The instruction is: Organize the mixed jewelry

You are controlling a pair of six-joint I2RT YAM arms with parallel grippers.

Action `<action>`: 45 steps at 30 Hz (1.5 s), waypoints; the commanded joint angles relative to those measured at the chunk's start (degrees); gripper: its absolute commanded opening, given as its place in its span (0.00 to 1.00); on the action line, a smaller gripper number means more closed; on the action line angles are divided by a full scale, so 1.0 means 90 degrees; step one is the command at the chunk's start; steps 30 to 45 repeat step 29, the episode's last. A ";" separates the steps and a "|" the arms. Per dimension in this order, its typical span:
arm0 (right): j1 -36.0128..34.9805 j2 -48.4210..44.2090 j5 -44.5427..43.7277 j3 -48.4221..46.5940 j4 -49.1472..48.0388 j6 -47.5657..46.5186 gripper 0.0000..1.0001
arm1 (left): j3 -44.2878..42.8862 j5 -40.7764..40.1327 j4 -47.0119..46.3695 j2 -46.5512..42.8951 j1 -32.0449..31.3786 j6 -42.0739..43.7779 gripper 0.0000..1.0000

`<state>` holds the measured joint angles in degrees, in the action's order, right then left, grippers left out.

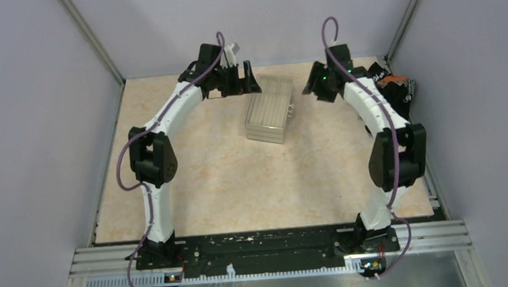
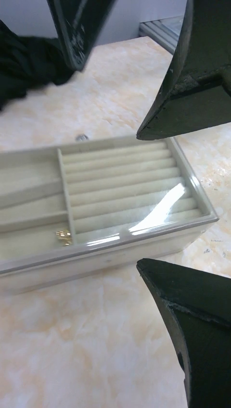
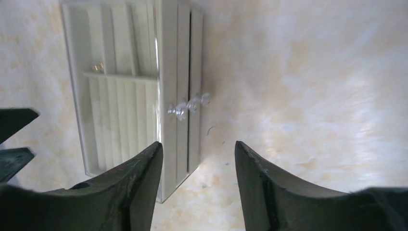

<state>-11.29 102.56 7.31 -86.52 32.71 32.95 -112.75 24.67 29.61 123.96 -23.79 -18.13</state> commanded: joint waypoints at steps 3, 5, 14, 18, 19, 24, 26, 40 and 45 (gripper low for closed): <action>0.0434 -0.1133 -0.2099 -0.2232 0.1471 -0.1410 0.61 | -0.0737 -0.0738 0.0052 -0.1482 0.0285 0.0355 0.99; 0.0429 -0.1192 -0.2725 -0.2773 0.1834 -0.1634 0.63 | -0.0704 -0.0775 0.0023 -0.1863 0.0386 0.0369 0.99; 0.0429 -0.2797 -0.3894 -0.1673 0.1125 -0.1605 0.64 | 0.0876 -0.2234 -0.0184 -0.3690 0.0430 0.0884 0.99; 0.0434 -0.3825 -0.4068 -0.0110 0.0241 -0.1530 0.64 | 0.2752 -0.2606 -0.1127 -0.4753 0.0427 0.0754 0.99; 0.0429 -0.3986 -0.4110 0.0106 0.0158 -0.1470 0.64 | 0.2974 -0.2669 -0.1230 -0.4953 0.0429 0.0672 0.99; 0.0433 -0.4495 -0.4349 0.0708 0.0039 -0.1292 0.64 | 0.3647 -0.3126 -0.1387 -0.5376 0.0427 0.0423 0.99; 0.0431 -0.4557 -0.4438 0.0757 0.0037 -0.1223 0.64 | 0.3643 -0.3203 -0.1321 -0.5368 0.0429 0.0383 0.99; 0.0431 -0.4495 -0.4378 0.0703 0.0079 -0.1259 0.64 | 0.3577 -0.3138 -0.1286 -0.5346 0.0435 0.0386 0.99; 0.0431 -0.4495 -0.4378 0.0703 0.0079 -0.1259 0.64 | 0.3577 -0.3138 -0.1286 -0.5346 0.0435 0.0386 0.99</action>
